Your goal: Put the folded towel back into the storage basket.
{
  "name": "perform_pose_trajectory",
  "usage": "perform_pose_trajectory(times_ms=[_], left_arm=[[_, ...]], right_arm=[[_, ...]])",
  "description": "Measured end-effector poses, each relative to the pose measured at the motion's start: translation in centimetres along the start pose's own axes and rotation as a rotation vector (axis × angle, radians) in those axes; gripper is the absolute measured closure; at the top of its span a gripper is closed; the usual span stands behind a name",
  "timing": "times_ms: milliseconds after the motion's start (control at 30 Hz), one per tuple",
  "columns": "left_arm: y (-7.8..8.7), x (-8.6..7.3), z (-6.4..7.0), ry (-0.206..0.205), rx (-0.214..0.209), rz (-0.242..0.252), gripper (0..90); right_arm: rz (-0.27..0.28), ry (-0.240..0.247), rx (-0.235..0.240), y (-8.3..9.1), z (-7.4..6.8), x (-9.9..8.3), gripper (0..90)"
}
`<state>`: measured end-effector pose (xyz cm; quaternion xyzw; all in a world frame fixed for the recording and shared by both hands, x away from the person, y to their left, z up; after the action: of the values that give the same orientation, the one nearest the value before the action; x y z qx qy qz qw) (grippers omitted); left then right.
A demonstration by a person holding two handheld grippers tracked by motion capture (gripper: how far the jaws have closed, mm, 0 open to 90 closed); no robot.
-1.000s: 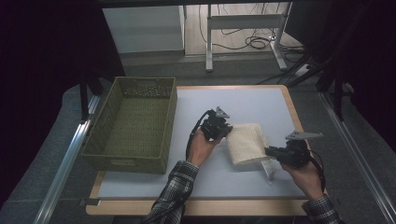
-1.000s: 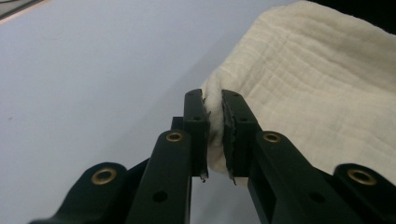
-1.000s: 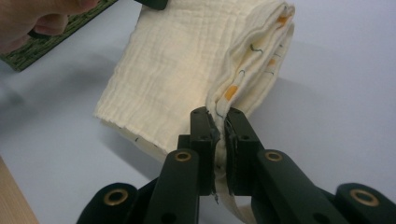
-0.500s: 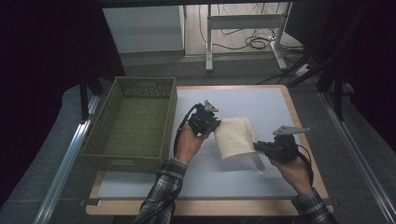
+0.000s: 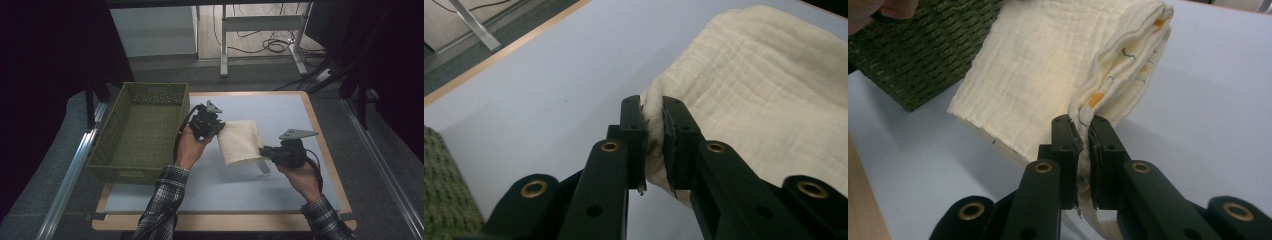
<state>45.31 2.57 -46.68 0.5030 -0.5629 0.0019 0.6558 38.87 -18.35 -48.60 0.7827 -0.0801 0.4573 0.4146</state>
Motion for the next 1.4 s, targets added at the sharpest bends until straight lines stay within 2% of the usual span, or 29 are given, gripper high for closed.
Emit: perform_pose_trajectory(times_ms=[333, 500, 767, 967, 1400], left_arm=[[1.6, -0.2, -1.7, 0.004, 0.037, 0.001, 81.0], [2.9, -0.7, -3.1, 0.005, 0.063, -0.002, 81.0], [4.5, -1.4, -4.5, 0.024, 0.086, 0.015, 81.0], [5.9, -1.7, -5.7, 0.024, 0.105, 0.006, 80.8], [8.4, -2.4, -8.4, 0.038, 0.17, -0.006, 80.8]], right_arm=[[0.01, 0.027, 0.01, -1.3, -1.5, 1.6, 83.3], [0.021, 0.032, 0.028, -2.2, -2.5, 2.7, 83.3], [0.026, 0.044, 0.048, -3.5, -3.7, 3.6, 83.2], [0.03, 0.06, 0.059, -4.2, -4.6, 4.7, 83.2], [0.042, 0.058, 0.094, -6.1, -6.6, 7.2, 83.1]])
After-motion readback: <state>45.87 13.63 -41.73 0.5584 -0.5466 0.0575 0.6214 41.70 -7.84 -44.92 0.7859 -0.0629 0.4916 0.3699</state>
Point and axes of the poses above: each handheld gripper's, and its own axes: y roughly backward along the jaws, x roughly out of its top, z roughly to its right, the point moved 7 cm from there along -y, roughly forward along the jaws, and after that the axes turned 8 degrees about -y, right-handed, at the moved point
